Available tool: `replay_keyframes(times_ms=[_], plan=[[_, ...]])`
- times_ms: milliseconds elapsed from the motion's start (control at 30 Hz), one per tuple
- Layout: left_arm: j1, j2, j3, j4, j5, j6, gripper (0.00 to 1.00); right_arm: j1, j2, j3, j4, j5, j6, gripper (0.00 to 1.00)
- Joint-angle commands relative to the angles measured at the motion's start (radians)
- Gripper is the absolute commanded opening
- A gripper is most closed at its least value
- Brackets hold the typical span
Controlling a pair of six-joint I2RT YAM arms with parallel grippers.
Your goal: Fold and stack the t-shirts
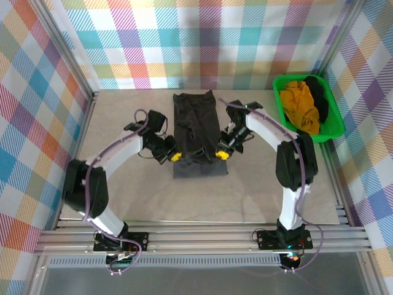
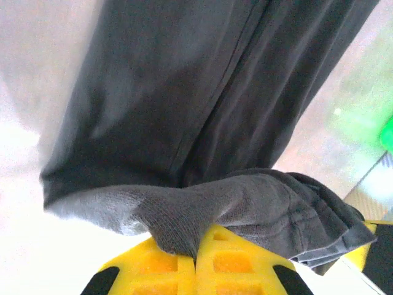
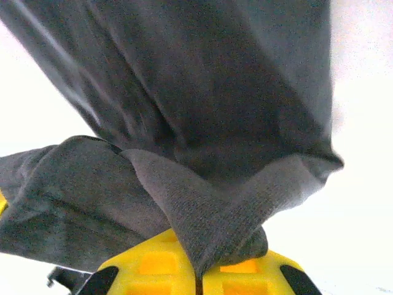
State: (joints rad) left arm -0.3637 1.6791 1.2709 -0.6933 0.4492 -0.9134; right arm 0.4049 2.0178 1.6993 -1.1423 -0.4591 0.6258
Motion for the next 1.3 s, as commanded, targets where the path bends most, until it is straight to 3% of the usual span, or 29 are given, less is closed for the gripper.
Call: replay_keyframes(times_ms=[0,133,400,433,500,567,733,767,833,1000,1100,1267], plan=[[0.048,0.134,0.13,0.016,-0.045,0.043,0.0,-0.037,0.139,0.189,-0.04,0.024,0.011,0.0],[0.08,0.287,0.268,-0.016,-0.066,0.081,0.0,-0.068,0.316,0.422,-0.096,0.018,0.008,0.0],[0.112,0.452,0.429,0.006,-0.067,0.104,0.0,-0.115,0.493,0.609,-0.072,-0.03,0.017,0.02],[0.112,0.461,0.442,0.005,-0.064,0.11,0.06,-0.117,0.508,0.624,-0.074,-0.046,0.015,0.12],[0.116,0.466,0.456,-0.013,-0.084,0.124,0.36,-0.119,0.517,0.632,-0.065,-0.052,0.009,0.33],[0.117,0.421,0.428,-0.025,-0.139,0.122,0.53,-0.121,0.49,0.618,-0.05,-0.019,-0.009,0.4],[0.087,0.177,0.174,0.01,-0.208,0.068,0.61,-0.136,0.305,0.446,0.01,0.092,-0.038,0.55],[0.071,0.13,0.106,0.017,-0.204,0.051,0.61,-0.136,0.249,0.364,0.038,0.102,-0.04,0.63],[0.045,0.052,-0.035,0.065,-0.172,-0.006,0.66,-0.135,0.145,0.182,0.117,0.092,-0.027,0.65],[0.029,-0.044,-0.379,0.45,-0.032,-0.316,0.66,-0.101,-0.033,-0.189,0.302,0.013,0.036,0.65],[0.011,-0.006,-0.392,0.556,-0.02,-0.376,0.66,-0.091,-0.046,-0.286,0.369,-0.034,0.093,0.64],[-0.013,0.055,-0.31,0.547,-0.038,-0.362,0.66,-0.09,0.006,-0.331,0.435,-0.071,0.129,0.62]])
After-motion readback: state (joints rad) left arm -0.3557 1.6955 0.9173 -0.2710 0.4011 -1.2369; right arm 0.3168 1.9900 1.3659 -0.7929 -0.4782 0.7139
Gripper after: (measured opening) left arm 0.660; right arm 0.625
